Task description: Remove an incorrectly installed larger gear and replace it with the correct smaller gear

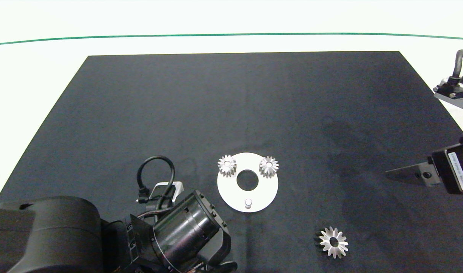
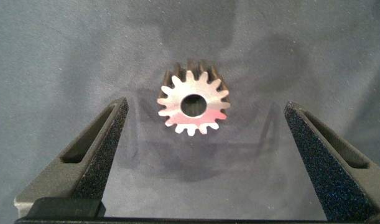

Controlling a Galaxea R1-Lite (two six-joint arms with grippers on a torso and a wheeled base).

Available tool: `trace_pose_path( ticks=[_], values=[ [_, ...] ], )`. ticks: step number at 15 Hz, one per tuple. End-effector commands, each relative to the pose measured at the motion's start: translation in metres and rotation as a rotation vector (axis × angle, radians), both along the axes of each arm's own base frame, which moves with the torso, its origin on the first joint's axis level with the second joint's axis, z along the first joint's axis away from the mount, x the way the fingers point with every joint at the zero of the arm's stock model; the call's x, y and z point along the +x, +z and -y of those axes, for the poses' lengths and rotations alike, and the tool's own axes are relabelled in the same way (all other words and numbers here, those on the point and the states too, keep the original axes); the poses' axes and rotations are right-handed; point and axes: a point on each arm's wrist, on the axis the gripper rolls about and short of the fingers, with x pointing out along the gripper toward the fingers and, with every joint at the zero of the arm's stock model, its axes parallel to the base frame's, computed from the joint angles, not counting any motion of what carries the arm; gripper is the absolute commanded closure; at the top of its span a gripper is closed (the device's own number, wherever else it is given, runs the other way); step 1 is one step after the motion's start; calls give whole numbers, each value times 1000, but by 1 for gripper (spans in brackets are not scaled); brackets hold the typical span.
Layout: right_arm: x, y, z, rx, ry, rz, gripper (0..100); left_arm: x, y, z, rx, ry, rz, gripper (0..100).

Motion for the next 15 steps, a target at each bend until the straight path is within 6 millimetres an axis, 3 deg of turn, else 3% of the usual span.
trace_pose_path(
  ticks=[1,15],
  values=[
    [0,-1,0,-3,0,-7,0,1,-5,2,25,16,11,5],
    [0,-2,0,9,11,-3,0,0,-8,1,47,11,7,32]
  ],
)
